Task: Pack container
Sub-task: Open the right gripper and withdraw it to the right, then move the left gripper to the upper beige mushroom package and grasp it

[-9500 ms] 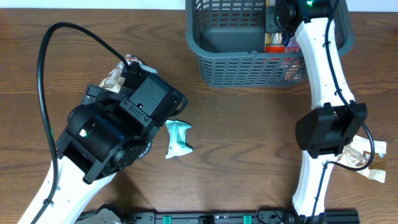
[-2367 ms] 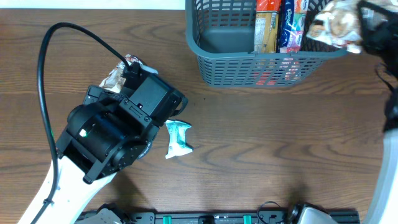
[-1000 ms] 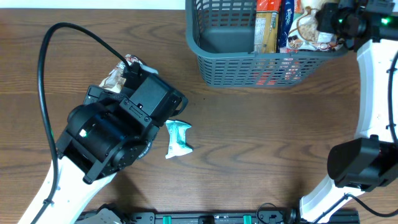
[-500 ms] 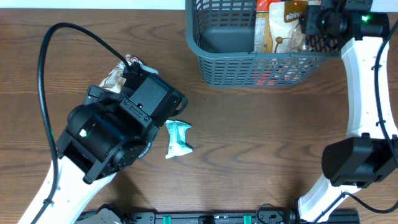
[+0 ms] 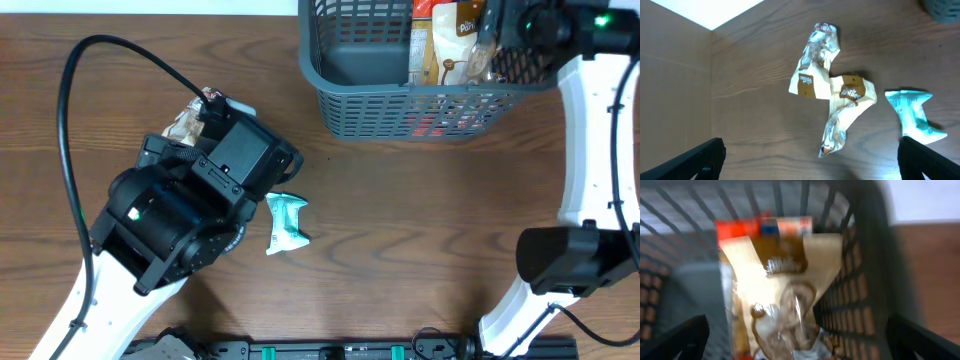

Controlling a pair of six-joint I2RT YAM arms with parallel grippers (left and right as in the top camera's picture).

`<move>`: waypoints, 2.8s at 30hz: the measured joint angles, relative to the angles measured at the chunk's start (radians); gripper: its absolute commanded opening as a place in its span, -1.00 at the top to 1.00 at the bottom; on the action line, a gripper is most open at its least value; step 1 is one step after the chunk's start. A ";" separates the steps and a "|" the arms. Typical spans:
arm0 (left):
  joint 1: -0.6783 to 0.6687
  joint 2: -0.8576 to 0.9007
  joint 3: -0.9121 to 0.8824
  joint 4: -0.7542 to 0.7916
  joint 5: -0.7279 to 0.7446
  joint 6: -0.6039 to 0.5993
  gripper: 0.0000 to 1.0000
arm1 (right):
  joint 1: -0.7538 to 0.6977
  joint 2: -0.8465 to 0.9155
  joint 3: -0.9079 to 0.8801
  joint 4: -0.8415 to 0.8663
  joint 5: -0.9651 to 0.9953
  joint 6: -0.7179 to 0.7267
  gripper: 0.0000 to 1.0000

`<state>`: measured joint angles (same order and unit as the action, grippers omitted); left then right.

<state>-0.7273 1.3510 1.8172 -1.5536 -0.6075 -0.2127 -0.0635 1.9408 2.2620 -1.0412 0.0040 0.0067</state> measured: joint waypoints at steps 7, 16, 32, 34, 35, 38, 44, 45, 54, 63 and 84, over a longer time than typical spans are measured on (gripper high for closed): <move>0.000 0.000 0.000 0.014 0.067 0.000 -0.97 | -0.034 -0.011 0.471 -0.097 0.005 0.005 -0.98; 0.000 0.000 0.000 -0.023 0.176 0.000 -0.97 | -0.232 -0.045 0.623 -0.326 0.309 0.127 -0.99; 0.251 0.024 0.000 -0.011 0.031 -0.317 -0.97 | -0.404 -0.017 0.558 -0.653 0.305 0.395 -0.98; 0.344 0.037 0.000 -0.011 0.020 -0.389 -0.97 | -0.404 -0.017 0.552 -0.653 0.297 0.400 -0.98; 0.383 0.044 0.000 -0.012 0.018 -0.419 -0.97 | -0.404 -0.017 0.550 -0.653 0.294 0.401 -0.98; 0.505 0.065 0.000 -0.012 0.049 -0.502 -0.97 | -0.404 -0.017 0.542 -0.653 0.290 0.404 -0.98; 0.668 0.128 0.000 -0.013 0.269 -0.658 -0.97 | -0.406 -0.017 0.502 -0.653 0.336 0.459 -0.98; 0.678 0.145 -0.002 -0.013 0.302 -0.675 -0.97 | -0.409 -0.017 0.489 -0.653 0.347 0.473 -0.99; 0.687 0.297 -0.078 0.041 0.426 -0.467 -0.98 | -0.457 -0.017 0.339 -0.642 0.377 0.532 -0.99; 0.687 0.324 -0.084 0.119 0.457 0.047 -0.98 | -0.454 -0.017 0.233 -0.618 0.077 0.298 -0.98; 0.844 0.404 -0.097 0.423 0.637 0.636 -0.98 | -0.428 -0.017 0.223 -0.653 -0.186 0.119 -0.99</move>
<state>0.1165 1.7554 1.7199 -1.1309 0.0296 0.4232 -0.4911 1.9240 2.4851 -1.6943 -0.1822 0.1253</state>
